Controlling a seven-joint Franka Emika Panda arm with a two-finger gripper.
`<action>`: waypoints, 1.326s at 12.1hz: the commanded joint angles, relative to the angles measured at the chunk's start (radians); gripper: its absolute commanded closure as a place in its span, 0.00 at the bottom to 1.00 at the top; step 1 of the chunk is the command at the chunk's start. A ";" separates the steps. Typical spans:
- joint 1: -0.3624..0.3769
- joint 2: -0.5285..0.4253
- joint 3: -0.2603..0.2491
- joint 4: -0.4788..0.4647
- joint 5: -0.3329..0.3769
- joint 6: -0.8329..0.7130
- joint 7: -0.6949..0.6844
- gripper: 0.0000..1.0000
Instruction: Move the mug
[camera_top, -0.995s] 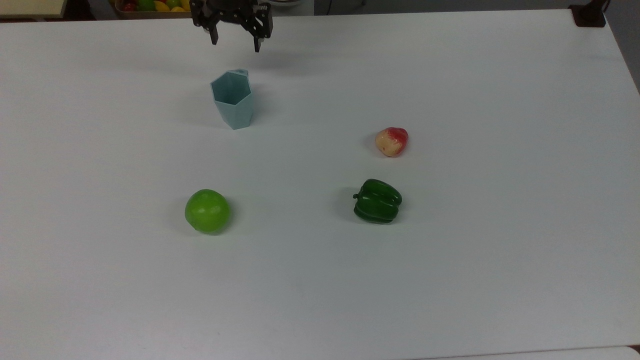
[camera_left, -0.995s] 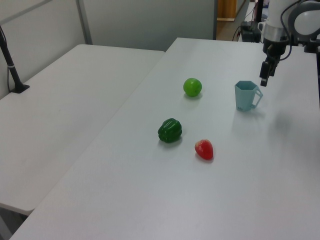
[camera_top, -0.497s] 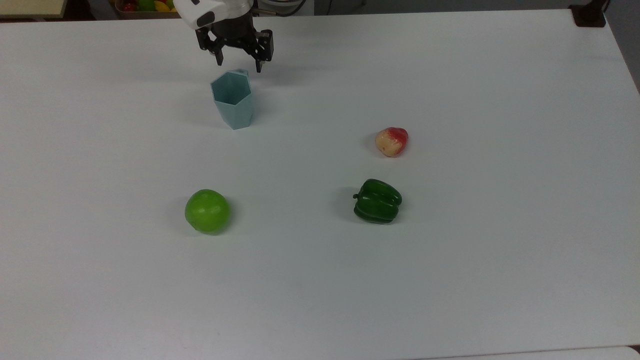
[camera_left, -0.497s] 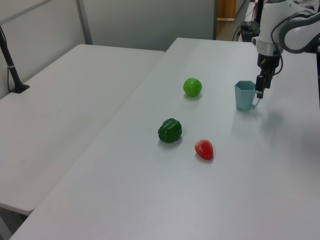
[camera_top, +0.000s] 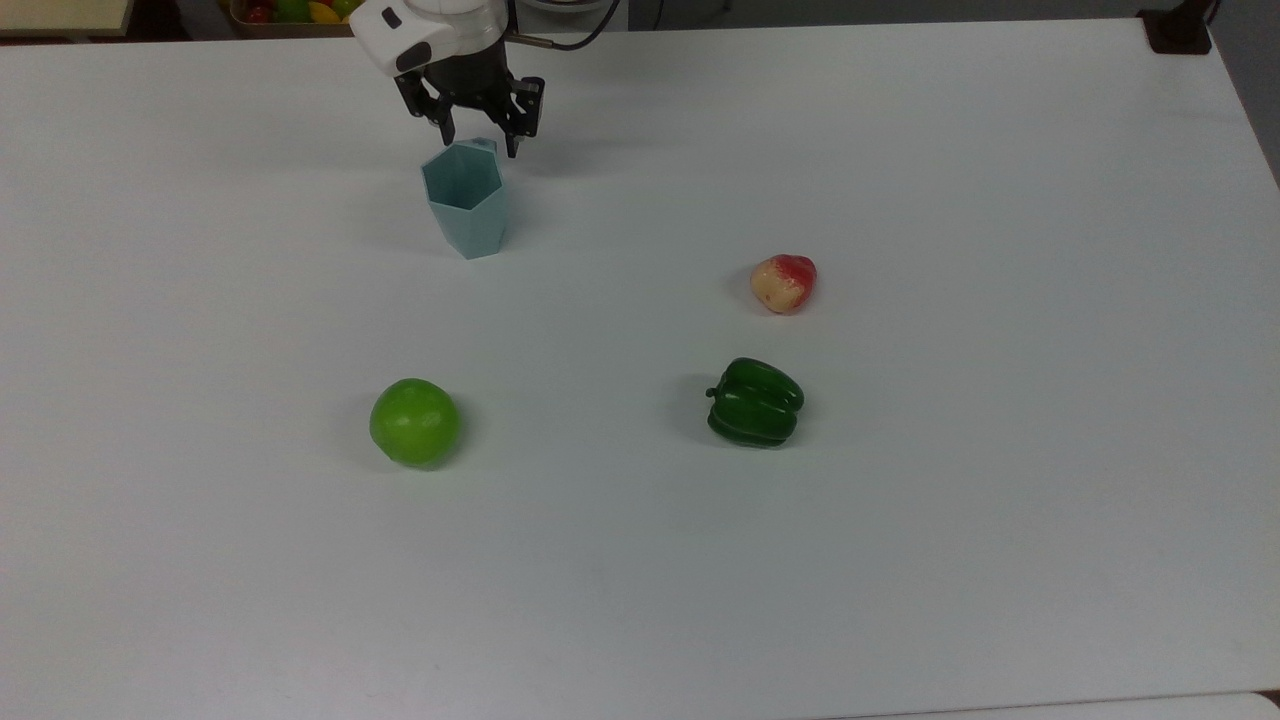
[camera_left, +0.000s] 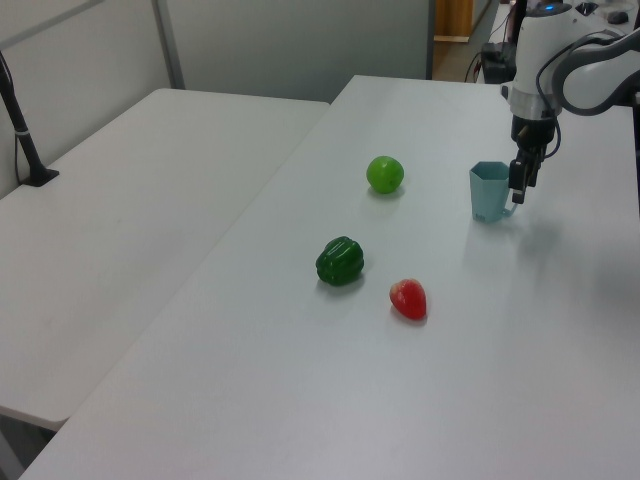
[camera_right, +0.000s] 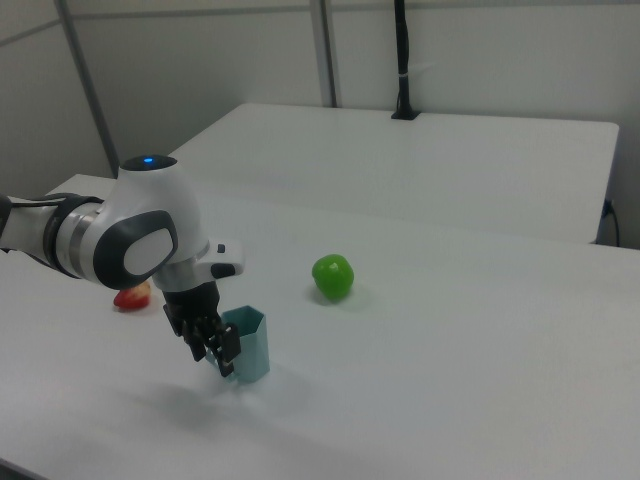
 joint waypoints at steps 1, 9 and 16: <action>0.005 0.011 0.002 -0.007 0.006 0.054 0.030 0.45; 0.005 0.011 0.003 -0.005 0.006 0.056 0.030 0.77; 0.005 -0.067 0.003 0.015 0.007 -0.013 0.018 0.88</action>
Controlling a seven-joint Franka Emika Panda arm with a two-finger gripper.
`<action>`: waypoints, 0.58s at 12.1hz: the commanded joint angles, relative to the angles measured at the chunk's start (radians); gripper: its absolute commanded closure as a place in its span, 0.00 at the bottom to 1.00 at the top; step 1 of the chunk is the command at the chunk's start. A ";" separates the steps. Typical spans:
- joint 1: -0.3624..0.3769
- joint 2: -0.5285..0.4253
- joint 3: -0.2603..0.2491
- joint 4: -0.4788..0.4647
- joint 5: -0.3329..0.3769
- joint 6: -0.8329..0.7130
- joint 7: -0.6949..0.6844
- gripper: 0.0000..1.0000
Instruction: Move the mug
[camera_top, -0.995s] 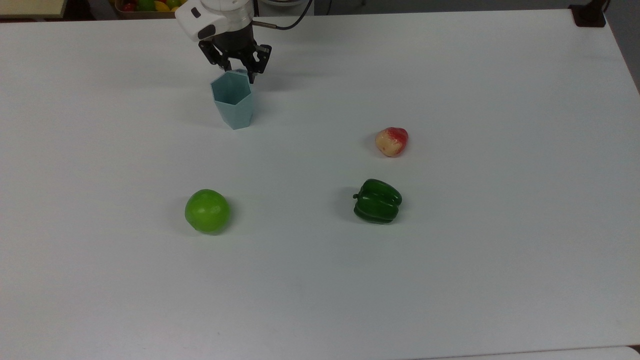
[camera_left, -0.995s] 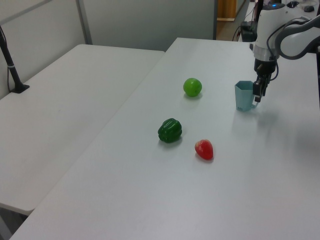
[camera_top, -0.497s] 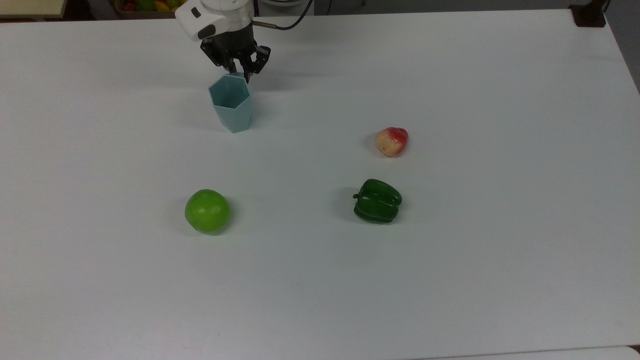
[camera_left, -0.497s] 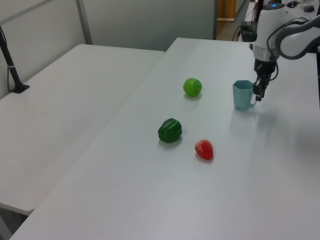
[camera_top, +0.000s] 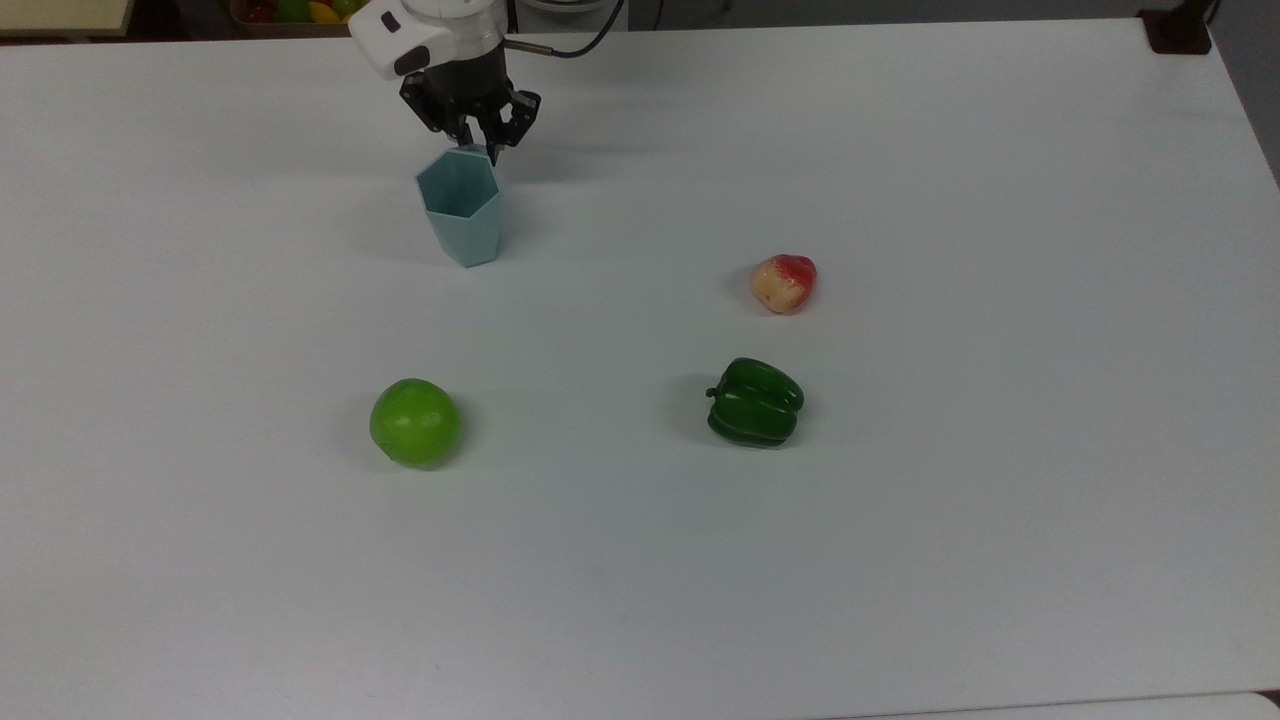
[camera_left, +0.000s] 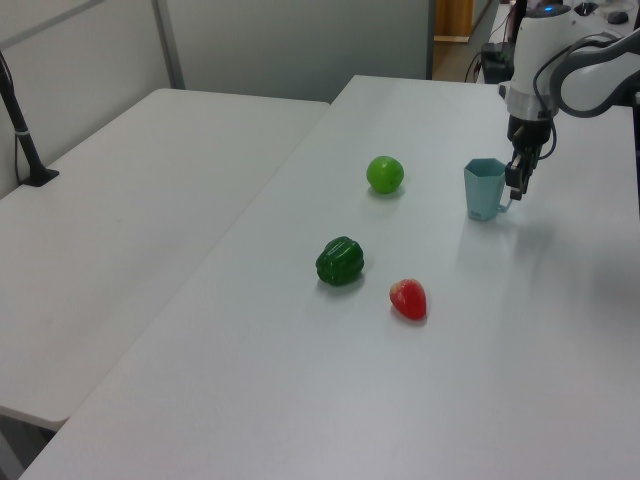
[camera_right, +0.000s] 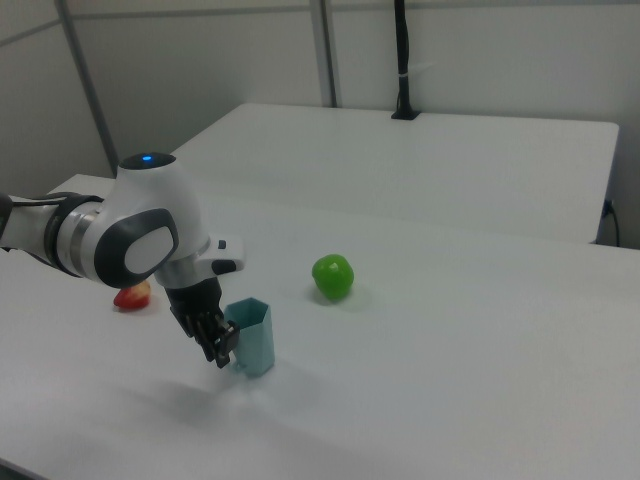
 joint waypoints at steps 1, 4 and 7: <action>0.005 -0.082 0.002 0.020 0.009 -0.067 0.001 0.88; 0.027 -0.110 0.002 0.077 0.024 -0.128 0.000 0.88; 0.126 -0.110 0.031 0.126 0.108 -0.186 0.015 0.88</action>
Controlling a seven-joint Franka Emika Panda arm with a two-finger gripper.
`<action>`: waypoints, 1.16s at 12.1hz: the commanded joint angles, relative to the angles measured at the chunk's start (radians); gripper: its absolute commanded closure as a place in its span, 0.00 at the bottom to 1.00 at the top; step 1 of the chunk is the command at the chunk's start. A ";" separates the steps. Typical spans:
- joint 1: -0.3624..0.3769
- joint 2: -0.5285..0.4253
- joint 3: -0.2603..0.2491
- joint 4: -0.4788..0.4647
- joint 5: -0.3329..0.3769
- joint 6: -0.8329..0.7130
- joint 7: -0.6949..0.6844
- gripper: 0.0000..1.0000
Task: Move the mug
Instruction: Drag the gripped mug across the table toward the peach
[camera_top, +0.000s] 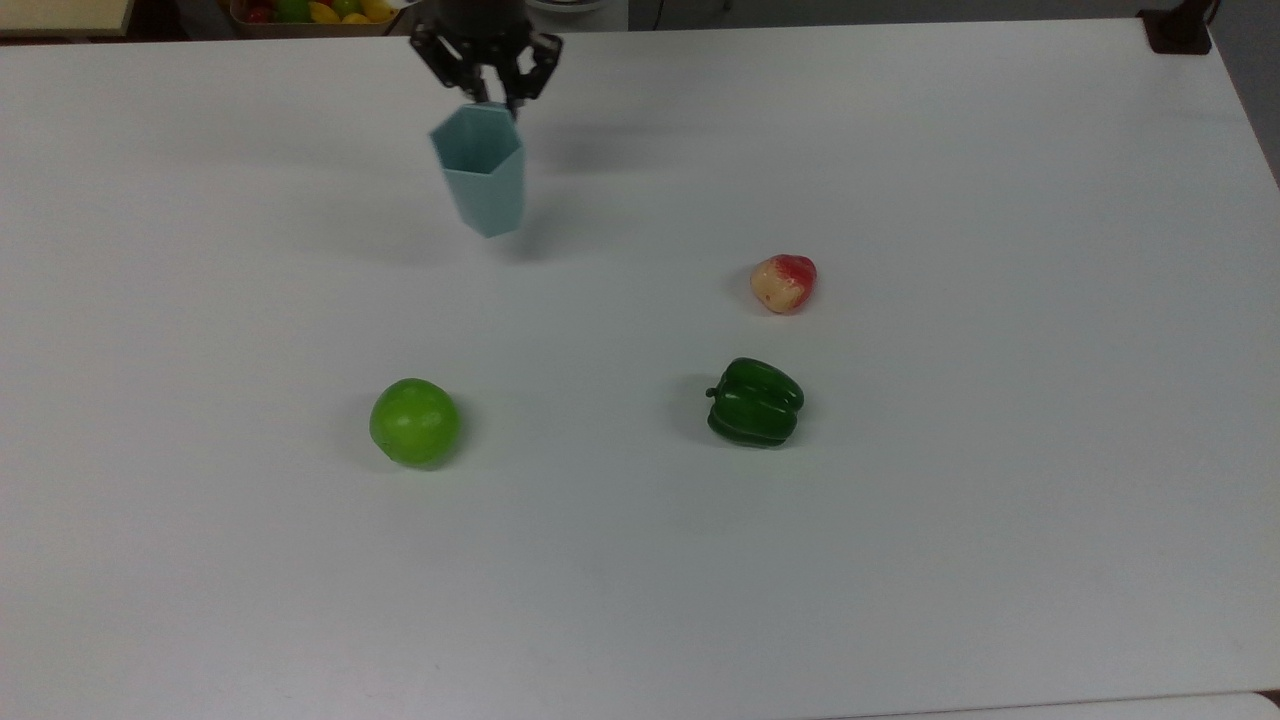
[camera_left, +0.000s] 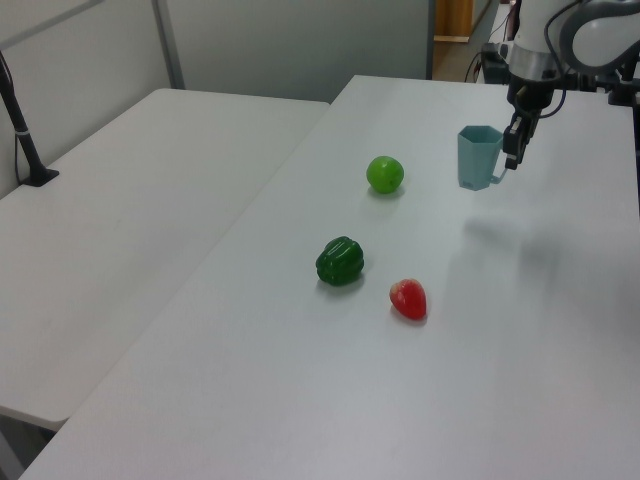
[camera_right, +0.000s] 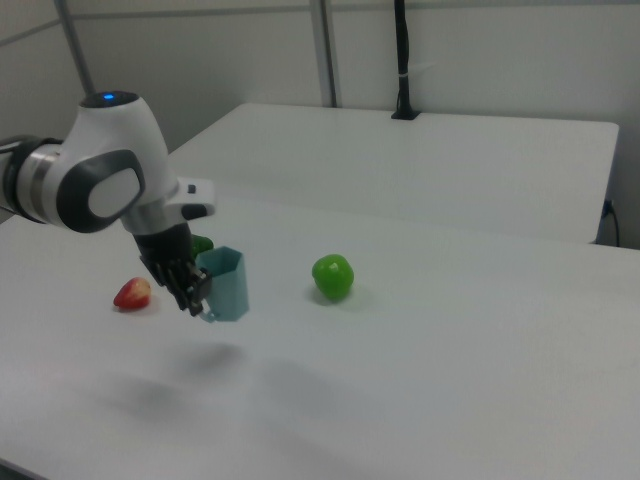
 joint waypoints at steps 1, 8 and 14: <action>0.103 -0.011 0.035 0.033 0.068 -0.049 0.025 0.88; 0.305 0.045 0.035 0.010 0.068 -0.037 0.129 0.88; 0.333 0.137 0.100 0.003 0.053 0.007 0.175 0.87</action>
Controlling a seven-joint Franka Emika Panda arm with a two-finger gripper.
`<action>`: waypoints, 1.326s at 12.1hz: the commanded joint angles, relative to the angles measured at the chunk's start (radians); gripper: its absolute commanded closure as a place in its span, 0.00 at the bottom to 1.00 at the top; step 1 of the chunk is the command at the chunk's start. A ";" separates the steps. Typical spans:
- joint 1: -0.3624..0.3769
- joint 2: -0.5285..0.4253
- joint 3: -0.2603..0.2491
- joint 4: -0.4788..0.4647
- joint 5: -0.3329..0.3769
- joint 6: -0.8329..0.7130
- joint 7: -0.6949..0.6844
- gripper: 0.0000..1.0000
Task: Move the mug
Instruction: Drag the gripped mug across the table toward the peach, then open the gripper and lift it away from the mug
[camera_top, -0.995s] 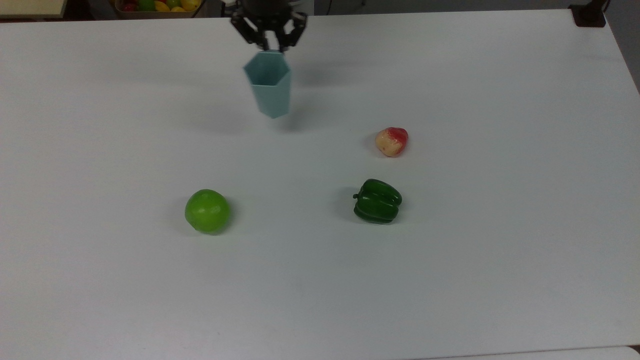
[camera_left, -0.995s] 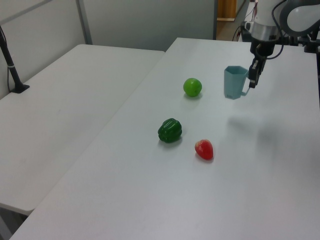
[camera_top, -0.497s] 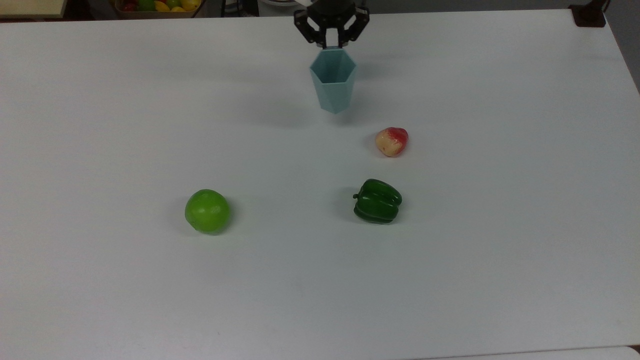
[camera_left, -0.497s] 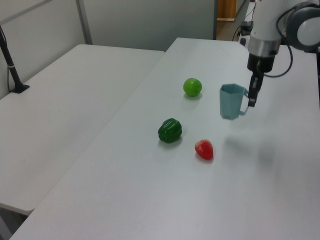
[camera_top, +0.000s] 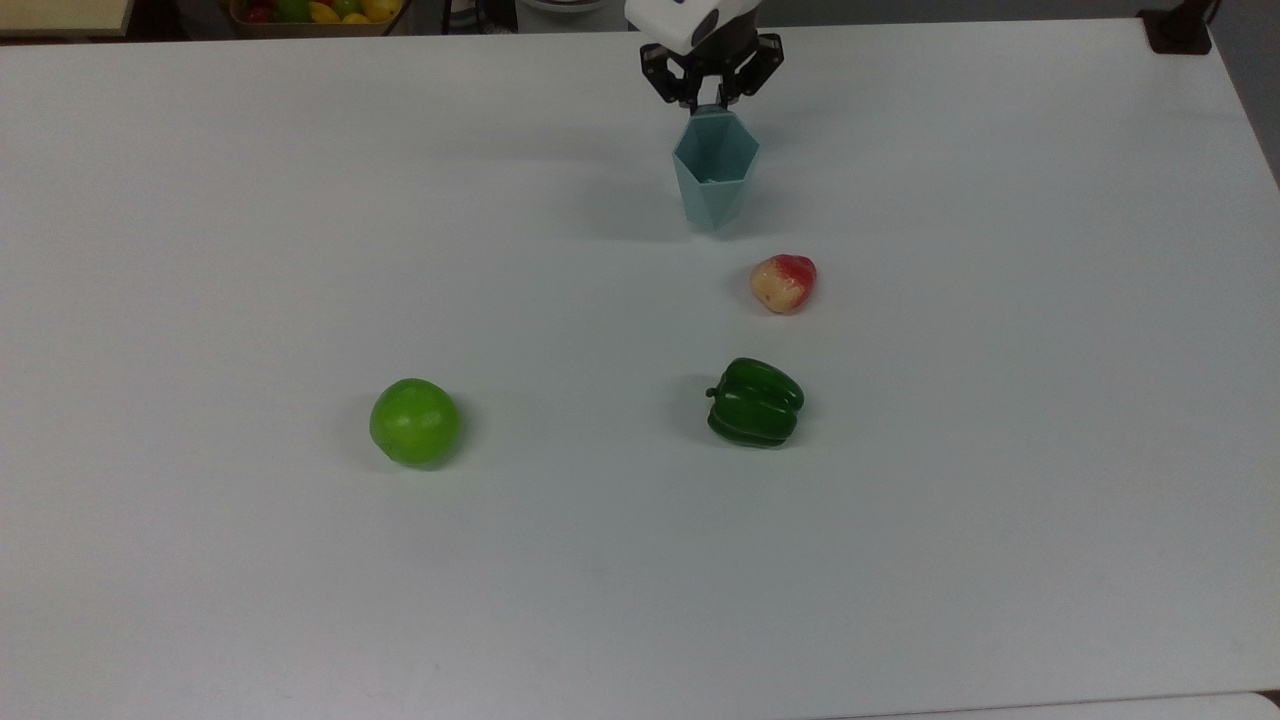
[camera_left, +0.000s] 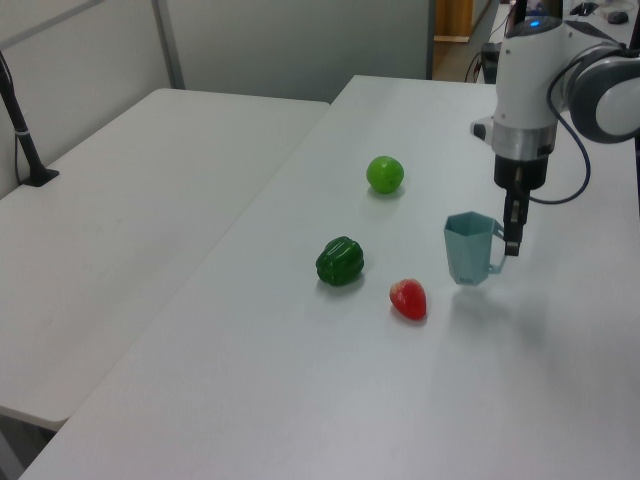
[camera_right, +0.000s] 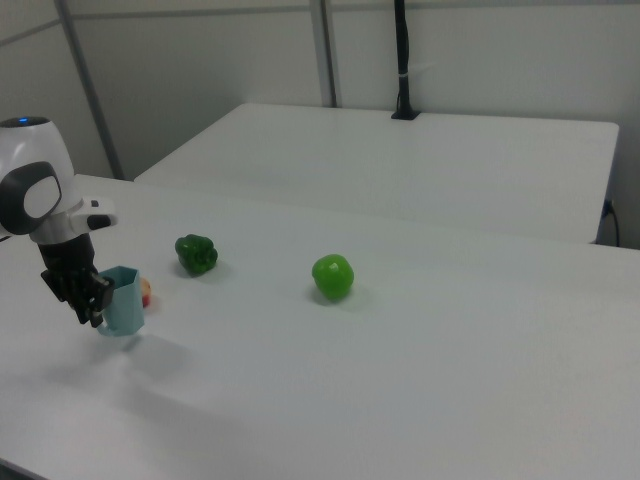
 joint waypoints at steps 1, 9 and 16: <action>0.009 0.049 0.035 -0.009 -0.004 0.048 0.060 0.87; 0.013 0.055 0.046 -0.004 -0.021 0.037 0.061 0.06; -0.219 0.028 0.049 0.320 -0.022 -0.366 -0.021 0.00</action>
